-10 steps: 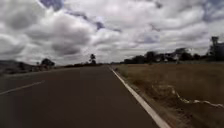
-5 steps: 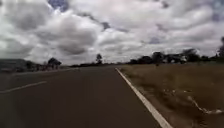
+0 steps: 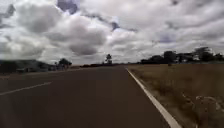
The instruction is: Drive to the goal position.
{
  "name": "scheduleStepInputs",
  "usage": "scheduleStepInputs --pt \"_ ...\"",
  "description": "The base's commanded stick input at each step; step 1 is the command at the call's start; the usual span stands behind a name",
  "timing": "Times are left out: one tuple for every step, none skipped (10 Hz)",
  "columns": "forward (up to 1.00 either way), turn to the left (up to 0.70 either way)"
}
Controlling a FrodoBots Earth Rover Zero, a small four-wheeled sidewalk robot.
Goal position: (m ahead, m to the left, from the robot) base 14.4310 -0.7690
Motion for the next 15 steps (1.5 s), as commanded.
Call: scheduleStepInputs --pt "0.70 0.00" --pt "0.70 0.00" --pt "0.70 0.00" --pt "0.70 0.00" --pt "0.70 0.00" --pt "0.70 0.00" --pt "0.70 0.00" --pt "0.70 0.00" --pt "0.70 0.00" --pt "0.70 0.00" --pt "0.70 0.00" --pt "0.70 0.00" --pt "0.70 -0.02" --pt "0.70 -0.15" --pt "0.70 -0.30"
